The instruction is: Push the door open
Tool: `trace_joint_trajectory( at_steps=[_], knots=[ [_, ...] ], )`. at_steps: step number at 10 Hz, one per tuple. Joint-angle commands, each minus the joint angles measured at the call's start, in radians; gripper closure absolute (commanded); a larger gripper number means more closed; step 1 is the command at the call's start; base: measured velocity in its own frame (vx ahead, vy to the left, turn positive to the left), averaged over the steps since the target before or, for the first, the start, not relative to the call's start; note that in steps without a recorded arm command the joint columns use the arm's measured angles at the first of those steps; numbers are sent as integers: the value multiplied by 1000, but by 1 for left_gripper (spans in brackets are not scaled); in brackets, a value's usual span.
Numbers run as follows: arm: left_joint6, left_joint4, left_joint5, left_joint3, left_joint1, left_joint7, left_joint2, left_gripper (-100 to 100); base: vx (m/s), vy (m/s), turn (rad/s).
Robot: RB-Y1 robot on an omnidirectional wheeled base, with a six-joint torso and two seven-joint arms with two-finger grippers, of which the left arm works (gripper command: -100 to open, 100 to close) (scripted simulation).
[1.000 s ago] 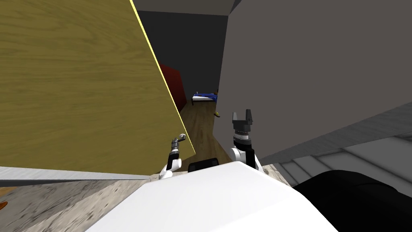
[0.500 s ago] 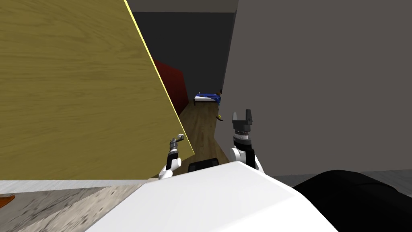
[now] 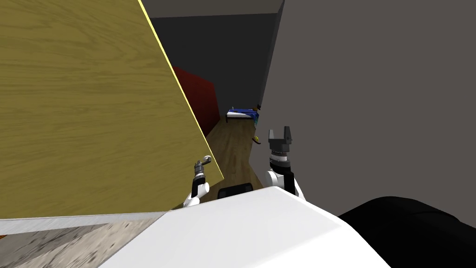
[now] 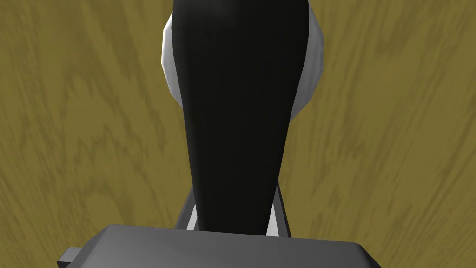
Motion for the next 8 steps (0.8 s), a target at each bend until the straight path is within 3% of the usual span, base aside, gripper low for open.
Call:
trace_joint_trajectory(
  at_steps=[1, 5, 8],
  knots=[
    [-2, -2, 8, 13, 0, -8, 13, 100, 155, 10, 50],
    [-5, 10, 23, 36, 1, -22, 30, 100, 182, -3, 39],
    [-9, -10, 45, 72, 1, -44, 44, 100, 214, 13, 53]
  ],
)
